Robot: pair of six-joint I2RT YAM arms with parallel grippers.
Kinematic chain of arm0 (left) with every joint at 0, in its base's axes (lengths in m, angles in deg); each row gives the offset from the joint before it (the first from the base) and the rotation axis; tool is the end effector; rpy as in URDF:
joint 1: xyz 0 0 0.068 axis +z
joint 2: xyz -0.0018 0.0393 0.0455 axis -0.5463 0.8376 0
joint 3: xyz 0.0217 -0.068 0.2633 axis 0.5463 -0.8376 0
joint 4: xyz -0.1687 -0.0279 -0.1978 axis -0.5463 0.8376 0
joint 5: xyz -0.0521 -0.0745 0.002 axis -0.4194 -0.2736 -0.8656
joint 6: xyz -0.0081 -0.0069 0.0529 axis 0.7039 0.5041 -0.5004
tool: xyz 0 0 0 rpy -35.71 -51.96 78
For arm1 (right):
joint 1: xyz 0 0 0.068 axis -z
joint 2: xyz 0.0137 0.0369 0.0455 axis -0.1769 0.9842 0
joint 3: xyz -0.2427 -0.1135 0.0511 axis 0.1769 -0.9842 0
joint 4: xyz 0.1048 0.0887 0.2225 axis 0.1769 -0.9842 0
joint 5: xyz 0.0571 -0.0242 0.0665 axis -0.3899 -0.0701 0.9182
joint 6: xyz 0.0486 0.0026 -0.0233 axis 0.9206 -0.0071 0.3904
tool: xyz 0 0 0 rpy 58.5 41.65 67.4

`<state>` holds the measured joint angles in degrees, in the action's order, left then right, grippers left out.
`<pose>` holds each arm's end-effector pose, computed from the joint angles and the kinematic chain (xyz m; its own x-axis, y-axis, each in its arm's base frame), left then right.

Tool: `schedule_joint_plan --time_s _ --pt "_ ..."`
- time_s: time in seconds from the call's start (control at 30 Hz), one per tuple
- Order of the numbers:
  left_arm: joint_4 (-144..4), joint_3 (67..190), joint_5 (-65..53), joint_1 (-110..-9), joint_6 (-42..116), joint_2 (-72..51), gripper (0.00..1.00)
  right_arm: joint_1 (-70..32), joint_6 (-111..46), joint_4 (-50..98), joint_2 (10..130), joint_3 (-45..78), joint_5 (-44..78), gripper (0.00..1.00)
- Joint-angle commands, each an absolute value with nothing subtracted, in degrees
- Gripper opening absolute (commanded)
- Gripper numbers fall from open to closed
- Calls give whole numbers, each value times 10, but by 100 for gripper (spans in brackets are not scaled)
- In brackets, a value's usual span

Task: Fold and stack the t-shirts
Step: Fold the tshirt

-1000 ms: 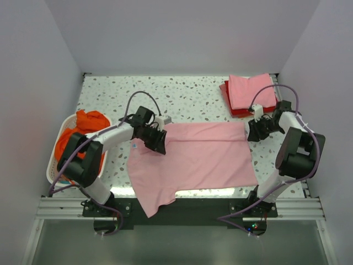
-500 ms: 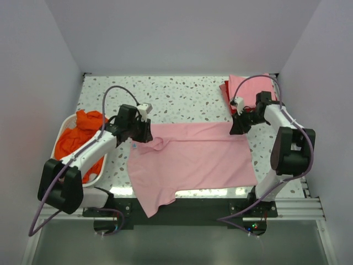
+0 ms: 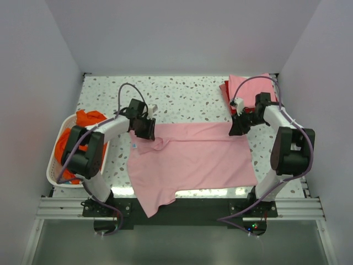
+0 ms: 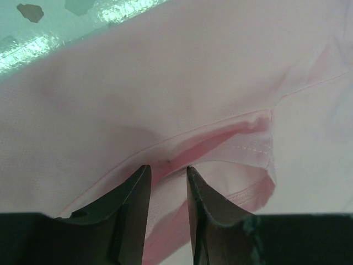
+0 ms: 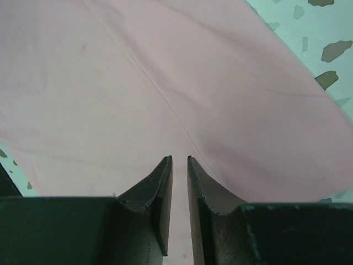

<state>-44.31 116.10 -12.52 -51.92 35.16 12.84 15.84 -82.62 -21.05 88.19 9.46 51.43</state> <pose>0.3175 -0.1178 0.1712 -0.8971 0.1392 -0.4194 0.2805 0.9128 -0.2970 0.3286 -0.0088 0.2030 -0.6517 -0.4478 -0.6122 -0.7196 0.6202 0.3124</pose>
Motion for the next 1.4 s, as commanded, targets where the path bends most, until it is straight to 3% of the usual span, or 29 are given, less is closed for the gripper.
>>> schedule_joint_plan --time_s 0.0,0.27,0.33,0.47,0.57,0.83,0.97,1.17,1.27,1.33,1.37 --pt "-431 1186 -149 -520 327 140 38 159 -819 -198 867 94 536 21" --pt "-406 1200 -186 -519 300 146 38 159 -819 -199 867 93 536 21" --pt "-399 1197 -188 -519 298 145 31 159 -818 -200 867 94 536 21" --pt "-394 1185 -205 -521 294 143 9 159 -817 -202 866 97 537 21" --pt "-393 1176 -210 -521 294 134 1 159 -816 -206 863 98 538 21" --pt "-404 1122 -240 -568 320 76 0 159 -820 -210 849 95 536 21" --pt "-408 1097 -263 -592 326 68 27 160 -818 -210 849 97 530 22" --pt "-428 1113 -270 -594 329 4 36 166 -755 -159 841 92 493 22" --pt "-464 1121 -211 -581 355 -39 43 189 -685 -88 833 84 452 22" --pt "-487 1113 -190 -533 393 -56 51 201 -654 -40 835 86 418 26" --pt "-510 1107 -181 -510 408 -65 53 202 -637 -28 838 87 406 36"
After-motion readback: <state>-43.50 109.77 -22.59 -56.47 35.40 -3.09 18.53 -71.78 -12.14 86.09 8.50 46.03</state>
